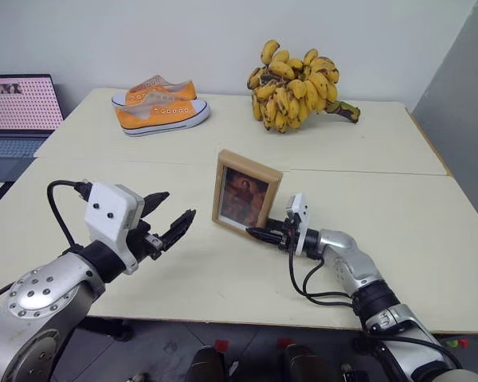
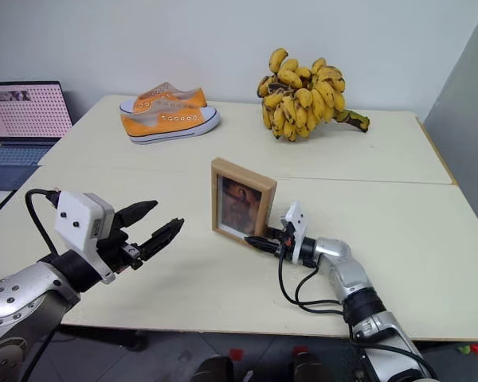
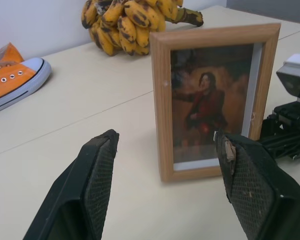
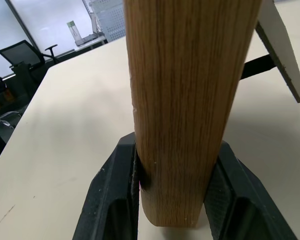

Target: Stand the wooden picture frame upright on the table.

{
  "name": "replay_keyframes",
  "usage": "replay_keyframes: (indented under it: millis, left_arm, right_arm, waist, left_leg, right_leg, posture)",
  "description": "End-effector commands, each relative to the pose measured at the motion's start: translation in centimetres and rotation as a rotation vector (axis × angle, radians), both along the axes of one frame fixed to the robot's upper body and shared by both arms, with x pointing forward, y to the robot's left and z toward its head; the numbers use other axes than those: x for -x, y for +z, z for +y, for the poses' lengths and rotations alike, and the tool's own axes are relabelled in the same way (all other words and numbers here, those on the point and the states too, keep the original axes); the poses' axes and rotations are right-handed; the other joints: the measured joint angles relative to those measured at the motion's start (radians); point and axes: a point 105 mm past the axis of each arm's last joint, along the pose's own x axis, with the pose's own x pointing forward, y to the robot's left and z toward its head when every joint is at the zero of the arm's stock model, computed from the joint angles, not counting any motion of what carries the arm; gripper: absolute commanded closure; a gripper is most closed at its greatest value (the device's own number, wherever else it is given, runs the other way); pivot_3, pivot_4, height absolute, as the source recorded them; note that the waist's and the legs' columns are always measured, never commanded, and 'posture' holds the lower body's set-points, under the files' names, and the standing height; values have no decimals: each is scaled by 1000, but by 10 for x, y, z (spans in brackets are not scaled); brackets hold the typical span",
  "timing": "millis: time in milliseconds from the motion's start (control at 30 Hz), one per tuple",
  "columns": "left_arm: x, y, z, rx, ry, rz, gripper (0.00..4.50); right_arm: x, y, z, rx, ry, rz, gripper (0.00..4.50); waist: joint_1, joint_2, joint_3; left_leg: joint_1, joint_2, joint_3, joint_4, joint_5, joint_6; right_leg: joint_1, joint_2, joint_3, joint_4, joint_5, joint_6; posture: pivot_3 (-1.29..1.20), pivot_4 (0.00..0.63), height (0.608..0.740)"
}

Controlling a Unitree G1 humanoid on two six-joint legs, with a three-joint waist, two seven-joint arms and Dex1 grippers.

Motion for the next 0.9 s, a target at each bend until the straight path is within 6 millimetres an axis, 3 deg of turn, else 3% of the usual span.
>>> replay_keyframes:
  millis: [33,133,367,467,633,733,900]
  left_arm:
    - [0,16,1,1,-2,-52,1228]
    - [0,17,1,0,-11,-51,1228]
    - [-1,14,-3,8,-36,-30,1206]
    - [-1,12,-8,29,-66,-17,1206]
    - [-7,9,-14,74,-95,-10,1206]
    - [-12,10,-15,81,-101,-16,1206]
    - [-22,6,-12,82,-97,-7,1206]
  right_arm:
    - [1,5,1,-21,-3,-19,3064]
    - [1,0,0,-19,-11,14,3064]
    - [-4,-1,-3,31,-63,-34,1513]
    - [0,-3,-6,76,-65,-84,1513]
    - [7,-14,-55,403,-142,-316,1513]
    - [16,2,-83,456,-210,-332,1513]
    - [31,59,-94,341,-318,-345,1513]
  waist:
    - [0,0,0]
    - [0,0,0]
    - [-1,0,0]
    - [0,0,0]
    - [12,0,0]
    - [24,0,0]
    - [18,0,0]
  left_leg:
    - [0,0,0,0,0,0]
    - [0,0,0,0,0,0]
    - [1,0,1,-1,0,0]
    - [1,0,1,-1,0,0]
    - [0,-1,1,-2,0,0]
    - [0,-2,2,-2,0,0]
    - [0,0,3,-3,0,0]
  right_leg:
    - [0,0,0,0,0,0]
    - [0,0,0,0,0,0]
    - [0,0,1,-1,0,0]
    - [0,0,1,-1,0,0]
    - [2,-1,1,-6,0,1]
    - [2,-1,2,-8,0,1]
    - [1,0,3,-7,0,1]
  posture:
    - [0,150,740]
    - [0,150,740]
    - [0,150,740]
    - [0,150,740]
    - [0,150,740]
    - [0,150,740]
    - [0,150,740]
